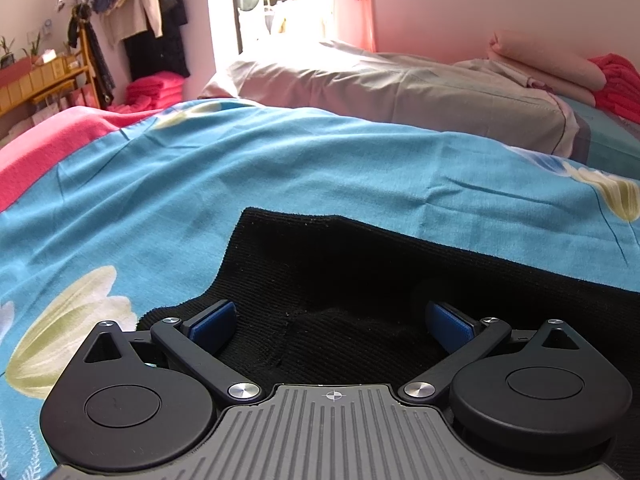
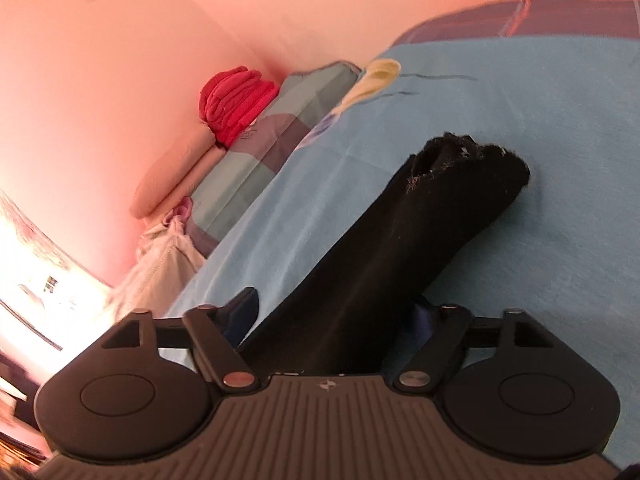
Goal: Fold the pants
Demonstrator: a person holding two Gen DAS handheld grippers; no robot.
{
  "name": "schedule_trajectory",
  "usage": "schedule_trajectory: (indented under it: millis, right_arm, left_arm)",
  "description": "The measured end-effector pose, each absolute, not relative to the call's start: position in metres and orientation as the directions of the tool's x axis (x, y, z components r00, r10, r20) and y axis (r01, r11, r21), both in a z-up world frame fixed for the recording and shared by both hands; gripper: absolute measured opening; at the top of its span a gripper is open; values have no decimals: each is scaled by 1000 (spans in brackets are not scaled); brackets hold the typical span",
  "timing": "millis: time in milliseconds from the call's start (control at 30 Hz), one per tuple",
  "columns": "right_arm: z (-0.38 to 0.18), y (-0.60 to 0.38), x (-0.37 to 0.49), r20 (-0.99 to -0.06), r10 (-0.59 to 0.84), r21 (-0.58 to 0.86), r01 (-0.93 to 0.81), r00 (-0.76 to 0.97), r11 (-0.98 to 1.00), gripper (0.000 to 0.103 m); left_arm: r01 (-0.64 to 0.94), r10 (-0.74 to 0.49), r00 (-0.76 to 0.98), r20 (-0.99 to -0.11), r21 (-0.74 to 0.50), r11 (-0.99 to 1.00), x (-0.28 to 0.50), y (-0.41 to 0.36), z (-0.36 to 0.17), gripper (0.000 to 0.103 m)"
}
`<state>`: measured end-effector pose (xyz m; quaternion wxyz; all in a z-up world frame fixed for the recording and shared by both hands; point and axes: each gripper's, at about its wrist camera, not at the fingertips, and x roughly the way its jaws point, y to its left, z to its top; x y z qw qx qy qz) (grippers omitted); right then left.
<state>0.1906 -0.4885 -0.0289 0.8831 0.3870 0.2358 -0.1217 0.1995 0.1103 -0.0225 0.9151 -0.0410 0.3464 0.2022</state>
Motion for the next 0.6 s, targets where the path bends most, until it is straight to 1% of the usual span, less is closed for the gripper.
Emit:
schedule_trajectory:
  millis: [33, 67, 100, 167, 200, 267, 333, 400, 433, 467, 500, 533, 567, 600]
  right_arm:
    - [-29, -484, 194, -530, -61, 582, 414, 846, 700, 48]
    - [-31, -483, 191, -545, -83, 547, 429, 834, 719, 30]
    - [-31, -481, 193, -563, -107, 514, 449, 819, 731, 28]
    - [-28, -477, 193, -564, -136, 487, 461, 815, 742, 25]
    - [-25, -472, 191, -558, -161, 463, 467, 814, 753, 24]
    - [-12, -451, 188, -520, -238, 357, 462, 820, 812, 23]
    - [3, -412, 182, -449, -339, 161, 447, 827, 880, 23]
    - [13, -350, 171, -286, -415, -144, 389, 864, 910, 23]
    - [12, -312, 162, -185, -403, -301, 339, 896, 892, 23]
    - [9, -279, 151, -117, -348, -419, 271, 930, 867, 23]
    - [3, -248, 141, -85, -273, -503, 196, 958, 842, 23]
    - [-6, -220, 132, -81, -196, -571, 116, 977, 813, 23]
    - [-22, -187, 124, -107, -115, -659, 16, 988, 752, 24]
    - [-40, -162, 120, -138, -62, -735, -60, 989, 675, 24]
  left_arm:
    - [-398, 342, 678, -650, 65, 915, 199, 110, -22, 103]
    - [-398, 341, 679, -650, 64, 915, 199, 111, -22, 103]
    - [-398, 340, 679, -651, 62, 915, 199, 111, -22, 103]
    - [-397, 334, 682, -650, 53, 916, 198, 112, -22, 103]
    - [-398, 330, 685, -650, 46, 916, 198, 113, -21, 103]
    - [-404, 329, 689, -645, 35, 914, 196, 115, -20, 103]
    - [-421, 340, 695, -634, 25, 907, 193, 118, -17, 103]
    - [-438, 348, 705, -618, 6, 899, 189, 121, -13, 103]
    - [-448, 355, 710, -608, -2, 894, 187, 122, -10, 103]
    - [-459, 365, 715, -596, -7, 889, 184, 124, -8, 103]
    - [-468, 375, 719, -585, -9, 884, 182, 124, -5, 103]
    - [-475, 384, 723, -575, -8, 880, 180, 124, -3, 103]
    - [-479, 391, 725, -567, -6, 878, 178, 125, -1, 103]
    - [-483, 397, 725, -562, -4, 876, 177, 125, 1, 103]
